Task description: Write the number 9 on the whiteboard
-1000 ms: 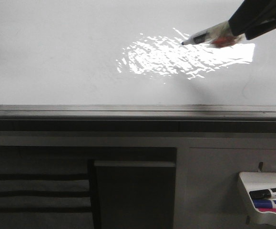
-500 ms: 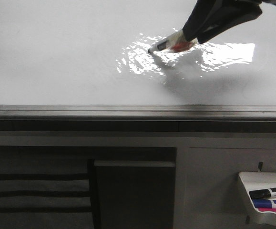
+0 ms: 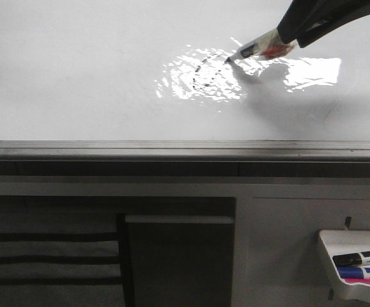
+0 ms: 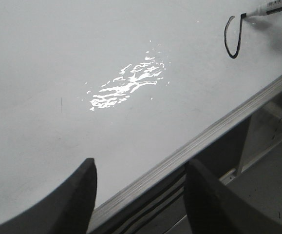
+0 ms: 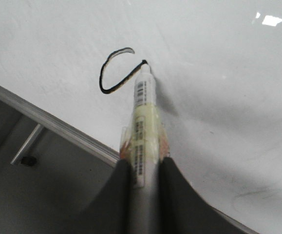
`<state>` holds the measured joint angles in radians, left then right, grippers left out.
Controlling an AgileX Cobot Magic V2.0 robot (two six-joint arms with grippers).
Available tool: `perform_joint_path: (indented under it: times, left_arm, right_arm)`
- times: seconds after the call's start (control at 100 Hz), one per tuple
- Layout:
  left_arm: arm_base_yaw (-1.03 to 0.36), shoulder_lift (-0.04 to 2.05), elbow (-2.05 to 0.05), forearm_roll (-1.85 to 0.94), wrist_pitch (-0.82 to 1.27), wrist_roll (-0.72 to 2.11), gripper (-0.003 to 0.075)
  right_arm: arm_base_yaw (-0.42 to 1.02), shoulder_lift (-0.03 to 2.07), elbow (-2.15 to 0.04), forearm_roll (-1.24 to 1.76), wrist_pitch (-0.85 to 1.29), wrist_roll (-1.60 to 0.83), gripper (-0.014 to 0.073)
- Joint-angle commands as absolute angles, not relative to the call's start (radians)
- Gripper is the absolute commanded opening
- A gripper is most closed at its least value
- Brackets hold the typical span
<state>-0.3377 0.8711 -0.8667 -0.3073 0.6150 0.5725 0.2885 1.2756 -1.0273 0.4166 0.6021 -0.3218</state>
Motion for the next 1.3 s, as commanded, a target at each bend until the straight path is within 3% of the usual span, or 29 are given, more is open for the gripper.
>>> perform_joint_path:
  times: [0.0,0.46,0.75,1.05,1.29]
  left_arm:
    - [-0.334,0.86,-0.894,-0.331,0.544,0.561,0.0365]
    - [-0.351,0.862,-0.899,-0.333,0.56,0.567,0.0365]
    - [-0.573,0.997,-0.987,-0.333,0.739,0.722,0.0365]
    - [-0.794,1.151,-1.069,-0.356,0.704,0.837,0.0367]
    - [-0.859,1.272,-1.154,-0.358,0.69,0.86,0.0368]
  right_arm:
    - [0.278,1.263,-1.053,0.406,0.568,-0.317,-0.0046]
    - [0.364,1.291,-1.046,0.408,0.688,-0.326,-0.0046]
    - [0.502,1.17,-1.118,0.408,0.835,-0.551,-0.0046]
    - [0.546,1.081,-1.118,0.408,0.9,-0.716,-0.0046]
    - [0.546,1.076,-1.118,0.408,0.924,-0.786,-0.0046]
